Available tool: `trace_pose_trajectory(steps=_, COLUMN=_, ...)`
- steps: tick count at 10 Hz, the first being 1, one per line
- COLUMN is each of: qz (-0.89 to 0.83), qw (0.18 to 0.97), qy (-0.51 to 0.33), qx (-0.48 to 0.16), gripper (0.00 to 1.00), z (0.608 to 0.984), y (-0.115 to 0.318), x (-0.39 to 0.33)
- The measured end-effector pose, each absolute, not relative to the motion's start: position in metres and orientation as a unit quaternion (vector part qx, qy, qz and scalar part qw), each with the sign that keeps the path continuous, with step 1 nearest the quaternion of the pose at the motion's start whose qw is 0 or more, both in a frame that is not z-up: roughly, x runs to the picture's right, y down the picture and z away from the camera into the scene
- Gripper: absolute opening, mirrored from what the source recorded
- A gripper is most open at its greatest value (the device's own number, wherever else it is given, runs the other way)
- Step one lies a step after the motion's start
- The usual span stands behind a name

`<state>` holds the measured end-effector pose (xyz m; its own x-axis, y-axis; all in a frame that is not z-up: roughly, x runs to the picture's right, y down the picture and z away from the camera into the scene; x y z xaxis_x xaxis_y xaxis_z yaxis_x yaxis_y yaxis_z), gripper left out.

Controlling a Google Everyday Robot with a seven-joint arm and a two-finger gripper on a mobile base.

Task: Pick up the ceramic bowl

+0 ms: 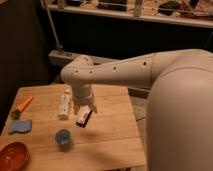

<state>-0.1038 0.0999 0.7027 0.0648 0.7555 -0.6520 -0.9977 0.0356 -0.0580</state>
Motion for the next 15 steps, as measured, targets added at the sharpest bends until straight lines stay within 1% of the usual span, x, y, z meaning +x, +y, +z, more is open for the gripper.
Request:
trace_pose_trajectory(steps=1, qz=0.640, qw=0.686, qy=0.228, qx=-0.261, gripper=0.65, z=0.702, y=0.099, x=-0.110)
trace_pose_trajectory(steps=4, qz=0.603, qw=0.724, qy=0.197, qx=-0.271, gripper=0.65, z=0.691, y=0.099, x=-0.160)
trace_pose_trajectory(steps=8, qz=0.533, qw=0.781, qy=0.158, qx=-0.284, gripper=0.65, z=0.670, y=0.111, x=-0.233)
trace_pose_trajectory(steps=9, qz=0.522, qw=0.790, qy=0.152, qx=-0.283, gripper=0.65, z=0.668, y=0.113, x=-0.242)
trace_pose_trajectory(steps=12, qz=0.450, qw=0.837, qy=0.119, qx=-0.289, gripper=0.65, z=0.649, y=0.135, x=-0.300)
trace_pose_trajectory(steps=15, qz=0.393, qw=0.865, qy=0.094, qx=-0.298, gripper=0.65, z=0.636, y=0.154, x=-0.339)
